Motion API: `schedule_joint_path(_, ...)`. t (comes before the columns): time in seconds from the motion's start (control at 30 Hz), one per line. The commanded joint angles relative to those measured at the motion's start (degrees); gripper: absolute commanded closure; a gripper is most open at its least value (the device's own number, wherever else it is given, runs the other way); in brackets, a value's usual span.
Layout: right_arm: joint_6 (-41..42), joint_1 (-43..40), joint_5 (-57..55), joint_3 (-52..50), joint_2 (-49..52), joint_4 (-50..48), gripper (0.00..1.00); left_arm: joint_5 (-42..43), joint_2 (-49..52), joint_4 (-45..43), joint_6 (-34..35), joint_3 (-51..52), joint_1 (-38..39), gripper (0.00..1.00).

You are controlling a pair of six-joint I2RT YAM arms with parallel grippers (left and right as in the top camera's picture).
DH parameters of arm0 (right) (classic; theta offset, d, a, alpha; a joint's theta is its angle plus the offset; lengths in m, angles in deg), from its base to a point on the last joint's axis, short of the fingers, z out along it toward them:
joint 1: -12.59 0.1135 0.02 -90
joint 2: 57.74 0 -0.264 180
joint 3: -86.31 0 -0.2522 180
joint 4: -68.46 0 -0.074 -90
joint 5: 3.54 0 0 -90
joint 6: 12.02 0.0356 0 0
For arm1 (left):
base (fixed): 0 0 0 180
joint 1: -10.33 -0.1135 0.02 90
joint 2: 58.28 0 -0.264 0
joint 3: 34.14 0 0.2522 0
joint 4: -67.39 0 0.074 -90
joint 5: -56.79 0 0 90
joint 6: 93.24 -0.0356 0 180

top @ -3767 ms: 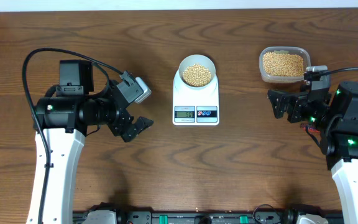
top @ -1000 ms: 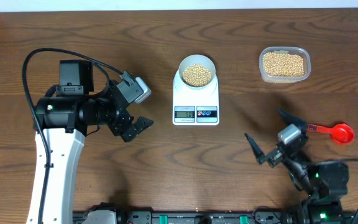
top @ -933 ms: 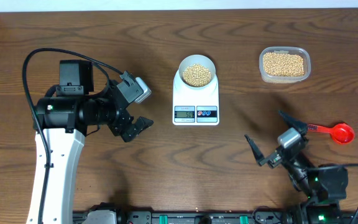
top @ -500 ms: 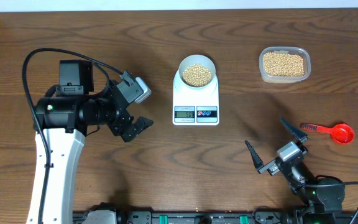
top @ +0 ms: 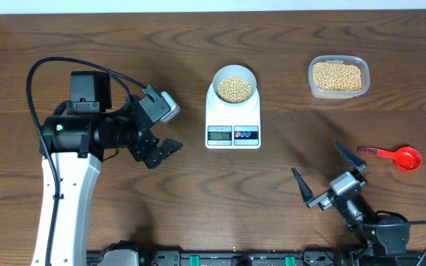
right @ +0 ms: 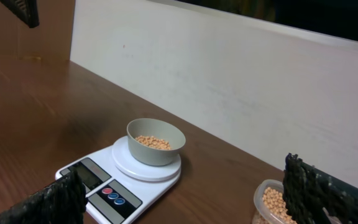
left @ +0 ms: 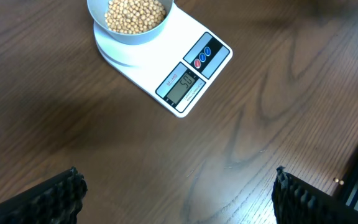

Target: Scoop item into bowl and weigh 50g on scale

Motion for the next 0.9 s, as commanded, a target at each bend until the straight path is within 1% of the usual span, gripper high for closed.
schedule_joint_path(0.0,-0.5,0.4,0.0,-0.2,-0.6,0.1,0.01,-0.3,0.3,0.2,-1.0,-1.1,-0.2,0.02)
schedule_joint_path(0.1,-0.6,0.3,-0.2,-0.2,-0.6,1.6,0.01,-0.3,0.3,0.2,-1.0,-1.1,-0.2,0.02)
schedule_joint_path(0.23,-3.2,0.3,-0.6,-0.2,-0.6,5.8,0.01,-0.3,0.3,0.2,-1.0,-1.1,-0.2,0.02)
schedule_joint_path(0.43,-3.3,0.4,-4.7,-0.2,-0.6,9.8,0.01,-0.3,0.3,0.2,-1.0,-1.1,-0.2,0.02)
schedule_joint_path(0.63,-3.2,0.3,-6.9,-0.2,-0.6,9.9,0.01,-0.3,0.3,0.2,-1.0,-1.1,-0.2,0.02)
schedule_joint_path(0.77,-0.2,0.3,-7.8,-0.2,-0.6,10.0,0.01,-0.3,0.3,0.2,-1.0,-1.1,-0.2,0.02)
schedule_joint_path(0.87,0.2,0.3,-8.5,-0.2,-0.6,10.1,0.01,-0.3,0.3,0.2,-1.0,-1.1,-0.2,0.02)
